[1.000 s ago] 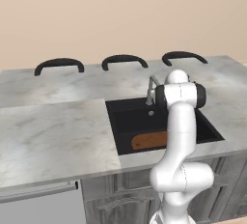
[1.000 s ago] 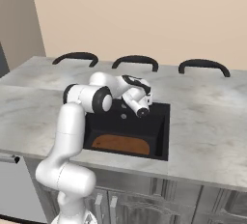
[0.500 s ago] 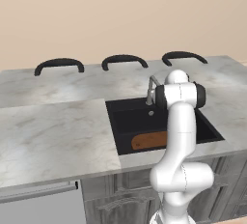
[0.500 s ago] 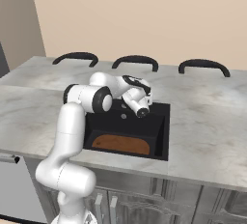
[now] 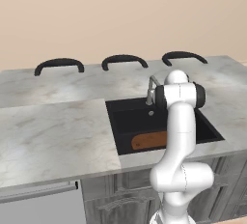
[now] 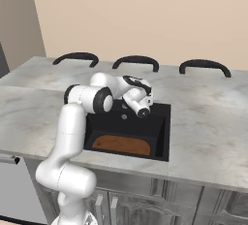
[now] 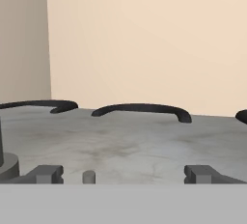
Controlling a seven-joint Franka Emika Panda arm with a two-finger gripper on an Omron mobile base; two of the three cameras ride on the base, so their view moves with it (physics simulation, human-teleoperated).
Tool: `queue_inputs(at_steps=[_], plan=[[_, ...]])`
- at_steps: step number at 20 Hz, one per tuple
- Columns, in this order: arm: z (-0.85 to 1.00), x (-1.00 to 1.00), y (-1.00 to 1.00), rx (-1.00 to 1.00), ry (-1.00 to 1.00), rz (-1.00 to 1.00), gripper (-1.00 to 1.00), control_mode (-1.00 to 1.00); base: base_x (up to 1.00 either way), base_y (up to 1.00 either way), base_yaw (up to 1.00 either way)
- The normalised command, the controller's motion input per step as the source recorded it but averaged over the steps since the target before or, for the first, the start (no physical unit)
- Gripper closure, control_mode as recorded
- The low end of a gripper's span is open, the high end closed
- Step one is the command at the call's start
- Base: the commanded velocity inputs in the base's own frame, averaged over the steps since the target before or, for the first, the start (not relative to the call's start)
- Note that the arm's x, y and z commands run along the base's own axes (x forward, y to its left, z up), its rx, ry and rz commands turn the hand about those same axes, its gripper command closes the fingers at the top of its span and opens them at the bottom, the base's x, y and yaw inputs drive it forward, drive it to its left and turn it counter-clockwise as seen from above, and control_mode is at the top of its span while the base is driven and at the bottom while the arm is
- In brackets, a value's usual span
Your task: Turn on the sink faucet with hot water and rinse the cutting board for ten seconds, then turn off the faucet. Push the cutting board to reach the water if necessary.
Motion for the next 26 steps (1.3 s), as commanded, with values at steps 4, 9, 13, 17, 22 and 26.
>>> queue_inputs(at_steps=[4,9,13,17,22,26], plan=[[0.00,0.07,0.00,0.00,0.00,0.00,-1.00,-1.00,0.00,0.00,0.00],[0.00,0.02,0.00,0.00,0.00,0.00,-1.00,-1.00,0.00,0.00,0.00],[0.00,0.00,0.00,0.00,0.00,0.00,-1.00,-1.00,0.00,0.00,0.00],[0.00,0.00,0.00,0.00,0.00,0.00,-1.00,-1.00,0.00,0.00,0.00],[0.00,0.00,0.00,0.00,0.00,0.00,1.00,-1.00,0.00,0.00,0.00],[0.00,0.00,0.00,0.00,0.00,0.00,1.00,-1.00,0.00,0.00,0.00]])
